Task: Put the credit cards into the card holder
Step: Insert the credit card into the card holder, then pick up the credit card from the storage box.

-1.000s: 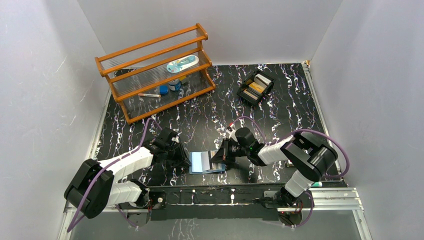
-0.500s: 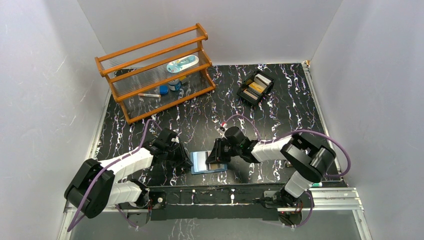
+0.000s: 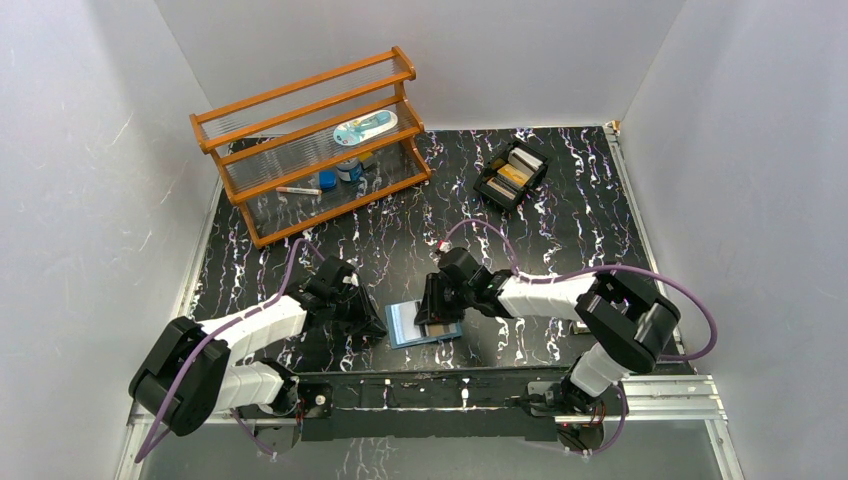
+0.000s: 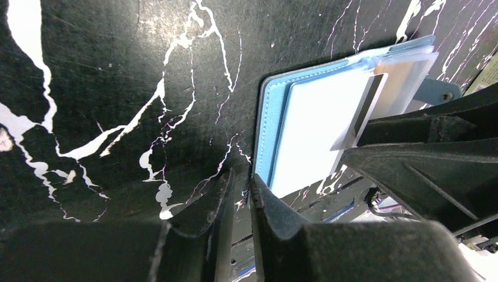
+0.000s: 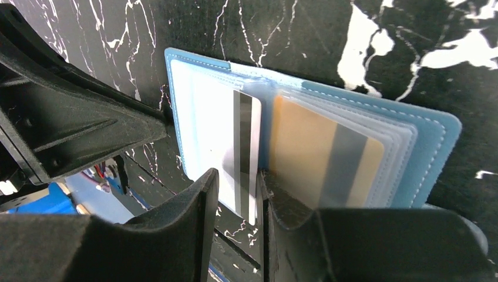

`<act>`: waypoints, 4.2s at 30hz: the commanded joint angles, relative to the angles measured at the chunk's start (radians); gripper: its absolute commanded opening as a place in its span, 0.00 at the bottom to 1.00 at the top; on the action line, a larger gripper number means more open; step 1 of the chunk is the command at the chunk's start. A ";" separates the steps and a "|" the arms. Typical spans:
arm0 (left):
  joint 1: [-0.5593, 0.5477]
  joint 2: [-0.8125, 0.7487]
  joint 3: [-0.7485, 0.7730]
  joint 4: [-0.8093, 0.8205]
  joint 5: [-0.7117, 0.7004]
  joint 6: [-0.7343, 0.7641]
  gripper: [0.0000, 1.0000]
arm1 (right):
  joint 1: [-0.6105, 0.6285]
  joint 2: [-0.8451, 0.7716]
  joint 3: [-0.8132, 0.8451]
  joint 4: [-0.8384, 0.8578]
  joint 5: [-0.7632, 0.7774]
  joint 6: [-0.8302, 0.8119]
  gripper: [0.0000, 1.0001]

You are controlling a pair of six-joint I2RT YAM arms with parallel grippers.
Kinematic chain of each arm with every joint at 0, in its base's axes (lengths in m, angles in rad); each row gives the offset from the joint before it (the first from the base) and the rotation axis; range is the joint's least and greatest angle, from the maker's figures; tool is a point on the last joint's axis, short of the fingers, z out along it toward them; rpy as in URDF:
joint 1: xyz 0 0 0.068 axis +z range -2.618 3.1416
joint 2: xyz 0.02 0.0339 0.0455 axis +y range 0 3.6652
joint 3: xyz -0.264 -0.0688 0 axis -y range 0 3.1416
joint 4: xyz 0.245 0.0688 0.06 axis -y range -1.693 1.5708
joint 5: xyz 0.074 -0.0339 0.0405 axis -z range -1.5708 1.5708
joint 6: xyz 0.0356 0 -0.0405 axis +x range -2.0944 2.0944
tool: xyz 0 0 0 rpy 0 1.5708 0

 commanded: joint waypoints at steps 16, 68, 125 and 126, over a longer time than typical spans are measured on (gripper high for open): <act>-0.004 0.016 -0.012 0.005 0.019 -0.004 0.15 | 0.154 0.136 0.248 -0.222 0.146 -0.049 0.38; -0.004 -0.297 0.397 -0.469 -0.259 0.445 0.99 | -0.475 0.281 0.847 -0.325 0.693 -1.178 0.49; -0.003 -0.341 0.360 -0.448 -0.305 0.443 0.99 | -0.647 0.724 1.260 -0.226 0.672 -1.637 0.13; -0.003 -0.343 0.360 -0.448 -0.306 0.442 0.99 | -0.648 0.724 1.259 -0.236 0.665 -1.633 0.14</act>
